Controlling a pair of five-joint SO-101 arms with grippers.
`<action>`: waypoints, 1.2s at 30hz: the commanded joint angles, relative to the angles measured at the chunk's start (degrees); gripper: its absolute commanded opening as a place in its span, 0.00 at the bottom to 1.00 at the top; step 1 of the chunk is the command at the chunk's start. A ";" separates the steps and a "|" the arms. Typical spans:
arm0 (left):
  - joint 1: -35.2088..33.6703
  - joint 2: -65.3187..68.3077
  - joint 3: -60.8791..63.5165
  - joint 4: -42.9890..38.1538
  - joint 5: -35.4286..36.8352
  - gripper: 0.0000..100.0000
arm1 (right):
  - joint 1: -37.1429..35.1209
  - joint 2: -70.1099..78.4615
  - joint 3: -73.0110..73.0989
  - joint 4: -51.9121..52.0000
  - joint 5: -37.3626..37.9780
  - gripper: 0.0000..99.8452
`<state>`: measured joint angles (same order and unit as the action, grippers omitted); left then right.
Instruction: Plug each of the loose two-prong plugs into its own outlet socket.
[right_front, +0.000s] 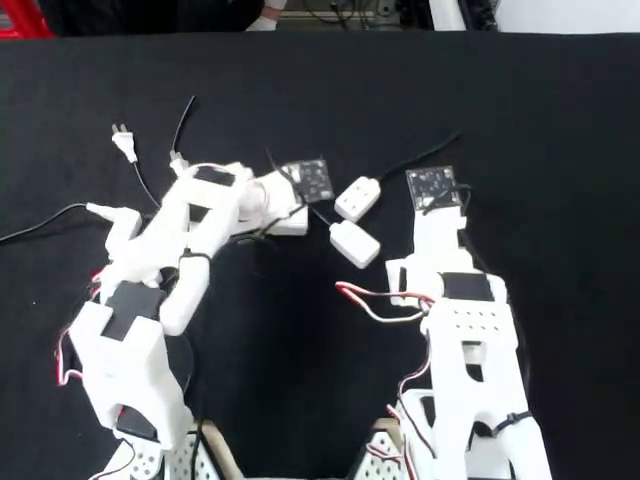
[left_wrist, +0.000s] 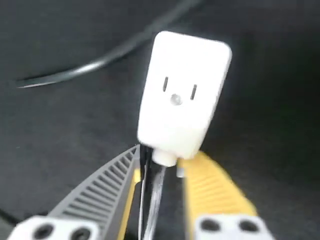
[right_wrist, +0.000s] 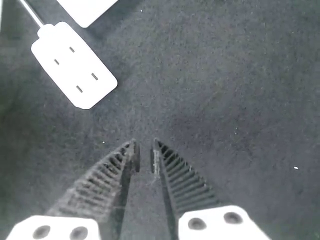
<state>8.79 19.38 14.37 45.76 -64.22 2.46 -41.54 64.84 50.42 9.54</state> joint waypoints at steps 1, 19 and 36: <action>0.04 -0.79 -2.42 8.97 -0.53 0.08 | -0.70 0.13 -0.40 -0.53 0.00 0.05; 1.36 -32.97 3.74 32.88 35.08 0.03 | -0.44 0.22 -0.22 -0.44 0.00 0.05; -2.51 -77.27 40.48 36.22 36.04 0.03 | -0.44 0.40 -0.13 -0.44 -0.26 0.05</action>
<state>8.09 -54.11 52.35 78.99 -24.57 2.46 -41.54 64.84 50.42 9.54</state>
